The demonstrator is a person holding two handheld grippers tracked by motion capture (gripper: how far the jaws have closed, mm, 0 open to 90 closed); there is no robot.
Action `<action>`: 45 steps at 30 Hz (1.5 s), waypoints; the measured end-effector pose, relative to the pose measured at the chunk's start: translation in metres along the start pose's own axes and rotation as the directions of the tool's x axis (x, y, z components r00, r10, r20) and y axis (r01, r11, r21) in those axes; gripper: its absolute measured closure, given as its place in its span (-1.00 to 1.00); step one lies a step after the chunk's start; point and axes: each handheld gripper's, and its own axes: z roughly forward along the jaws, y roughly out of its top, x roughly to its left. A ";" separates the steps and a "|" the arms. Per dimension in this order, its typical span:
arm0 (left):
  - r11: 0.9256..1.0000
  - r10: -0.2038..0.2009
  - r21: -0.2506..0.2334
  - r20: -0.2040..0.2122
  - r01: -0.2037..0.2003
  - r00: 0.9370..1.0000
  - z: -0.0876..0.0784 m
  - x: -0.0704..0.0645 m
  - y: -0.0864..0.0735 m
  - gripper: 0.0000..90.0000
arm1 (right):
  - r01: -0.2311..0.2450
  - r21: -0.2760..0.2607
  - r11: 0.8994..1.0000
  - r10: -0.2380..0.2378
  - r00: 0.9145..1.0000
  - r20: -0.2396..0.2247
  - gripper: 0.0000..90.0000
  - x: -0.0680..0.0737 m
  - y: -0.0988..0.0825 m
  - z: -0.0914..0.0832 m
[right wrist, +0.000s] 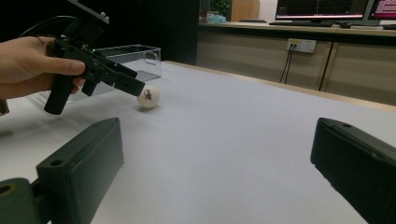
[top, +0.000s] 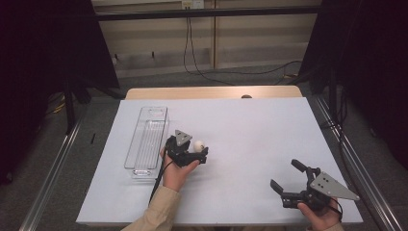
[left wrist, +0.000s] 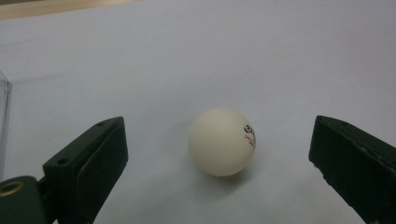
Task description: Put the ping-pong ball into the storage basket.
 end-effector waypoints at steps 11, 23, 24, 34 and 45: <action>1.000 -0.010 0.005 -0.004 0.010 1.000 0.003 0.002 -0.001 -0.88 | 0.001 -0.001 1.000 -0.001 1.000 -0.001 -0.96 0.000 0.000 0.000; 1.000 -0.009 0.008 -0.010 0.009 1.000 0.005 0.002 0.000 -0.88 | 0.004 -0.004 1.000 -0.004 1.000 -0.002 -0.96 0.000 0.000 0.000; 1.000 -0.011 0.007 -0.008 0.011 1.000 0.005 0.002 0.000 -0.88 | 0.003 -0.005 1.000 -0.003 1.000 -0.002 -0.96 0.000 0.000 0.000; 1.000 -0.005 0.022 -0.015 0.005 1.000 0.006 0.000 0.006 -0.88 | 0.009 -0.001 1.000 -0.009 1.000 -0.005 -0.96 0.000 0.000 0.001; 0.999 0.012 0.051 -0.015 -0.011 1.000 0.010 0.000 0.008 -0.88 | 0.007 -0.002 1.000 -0.007 1.000 -0.002 -0.96 -0.001 0.000 0.000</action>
